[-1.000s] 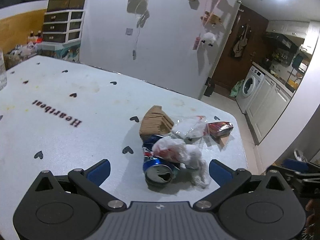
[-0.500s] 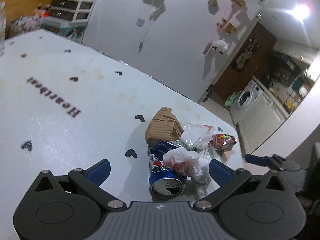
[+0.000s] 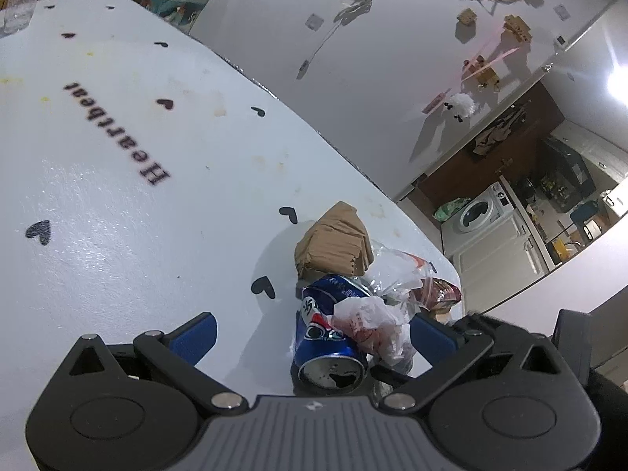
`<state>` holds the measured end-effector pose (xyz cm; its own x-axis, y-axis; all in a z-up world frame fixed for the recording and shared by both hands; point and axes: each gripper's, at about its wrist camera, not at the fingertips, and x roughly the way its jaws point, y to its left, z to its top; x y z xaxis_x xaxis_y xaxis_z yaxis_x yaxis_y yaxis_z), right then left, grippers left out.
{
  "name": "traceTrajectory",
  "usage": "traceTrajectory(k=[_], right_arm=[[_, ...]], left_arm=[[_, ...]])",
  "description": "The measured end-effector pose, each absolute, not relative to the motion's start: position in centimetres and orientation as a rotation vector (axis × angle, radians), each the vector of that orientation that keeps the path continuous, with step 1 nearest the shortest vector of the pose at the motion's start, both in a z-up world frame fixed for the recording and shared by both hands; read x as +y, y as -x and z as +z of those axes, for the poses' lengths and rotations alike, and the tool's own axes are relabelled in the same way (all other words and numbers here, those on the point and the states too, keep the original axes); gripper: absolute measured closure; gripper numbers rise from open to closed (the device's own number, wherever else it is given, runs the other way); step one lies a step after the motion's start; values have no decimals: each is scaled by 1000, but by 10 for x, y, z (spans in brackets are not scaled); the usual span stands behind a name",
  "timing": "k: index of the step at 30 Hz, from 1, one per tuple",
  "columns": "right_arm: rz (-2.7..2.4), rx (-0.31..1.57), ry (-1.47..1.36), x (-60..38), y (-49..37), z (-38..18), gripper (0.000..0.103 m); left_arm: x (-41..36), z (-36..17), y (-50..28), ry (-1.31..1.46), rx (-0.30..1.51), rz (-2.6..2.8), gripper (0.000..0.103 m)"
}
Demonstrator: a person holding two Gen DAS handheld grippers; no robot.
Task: Collect trash
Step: 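Grasp the crushed blue Pepsi can with the left tool while the right tool grasps the white plastic bag, then lift the Pepsi can with the left tool while the right tool lifts the white bag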
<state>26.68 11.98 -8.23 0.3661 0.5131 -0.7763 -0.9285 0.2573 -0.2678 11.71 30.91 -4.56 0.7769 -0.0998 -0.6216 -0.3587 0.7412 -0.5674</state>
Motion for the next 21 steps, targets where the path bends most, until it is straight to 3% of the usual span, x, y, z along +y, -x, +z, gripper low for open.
traceTrajectory(k=[1,5,9,14,21], right_arm=[[1077,643,791,120,-269,-84,57],[1080,698,716,113,-270,-81,58],[1052,747,627,101,-268,-71,59],[923,871,450,79,-275,-63,60],[771,973,311,56,-274,-62,60]], left_arm=[[310,-47,-120,740,682,150,0],[314,-54,-137,782,689,114,2],[319,-64,-157,809,717,84,14],[323,-73,-181,786,765,61,19],[315,-91,-212,650,899,32,19]])
